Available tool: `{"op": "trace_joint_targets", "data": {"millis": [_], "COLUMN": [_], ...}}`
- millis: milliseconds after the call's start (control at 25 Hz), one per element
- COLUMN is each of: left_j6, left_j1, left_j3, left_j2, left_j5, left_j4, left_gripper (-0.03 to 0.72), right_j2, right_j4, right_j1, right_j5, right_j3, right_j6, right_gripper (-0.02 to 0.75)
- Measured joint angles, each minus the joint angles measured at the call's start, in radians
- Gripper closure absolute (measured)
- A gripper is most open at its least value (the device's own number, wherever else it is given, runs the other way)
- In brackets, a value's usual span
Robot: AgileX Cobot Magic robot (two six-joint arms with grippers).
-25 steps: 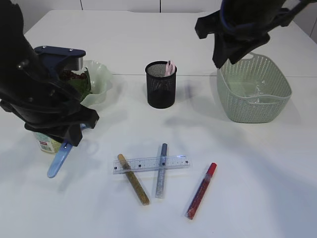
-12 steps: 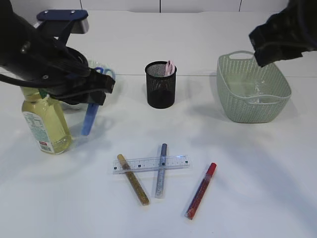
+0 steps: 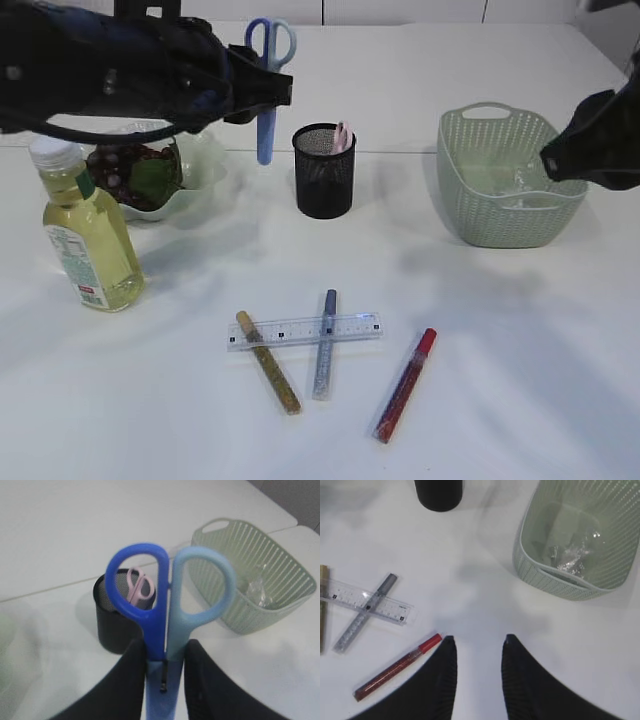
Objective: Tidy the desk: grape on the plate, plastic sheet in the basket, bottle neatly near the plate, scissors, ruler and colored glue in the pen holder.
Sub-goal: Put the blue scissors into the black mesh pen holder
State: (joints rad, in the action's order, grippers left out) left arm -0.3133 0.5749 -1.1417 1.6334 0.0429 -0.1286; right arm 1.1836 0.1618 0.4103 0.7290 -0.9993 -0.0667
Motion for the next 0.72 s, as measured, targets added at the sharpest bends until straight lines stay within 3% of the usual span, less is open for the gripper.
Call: {"op": "trace_joint_targets", "data": {"millis": [360, 720], "left_j6": [0.0, 0.002], "left_j1": [0.0, -0.023], "left_j3": [-0.014, -0.213], "left_j2": [0.146, 0.337], "left_j5": [-0.347, -0.392], "left_j4": [-0.004, -0.053], "left_gripper": [0.516, 0.516], "right_j2": [-0.043, -0.043], "right_j4": [0.036, 0.075], "right_j1": [0.0, 0.0], "right_j5": [-0.02, -0.024], "right_j3": [0.014, 0.014], "right_j6": [0.0, 0.0], "right_gripper": [0.48, 0.48]}}
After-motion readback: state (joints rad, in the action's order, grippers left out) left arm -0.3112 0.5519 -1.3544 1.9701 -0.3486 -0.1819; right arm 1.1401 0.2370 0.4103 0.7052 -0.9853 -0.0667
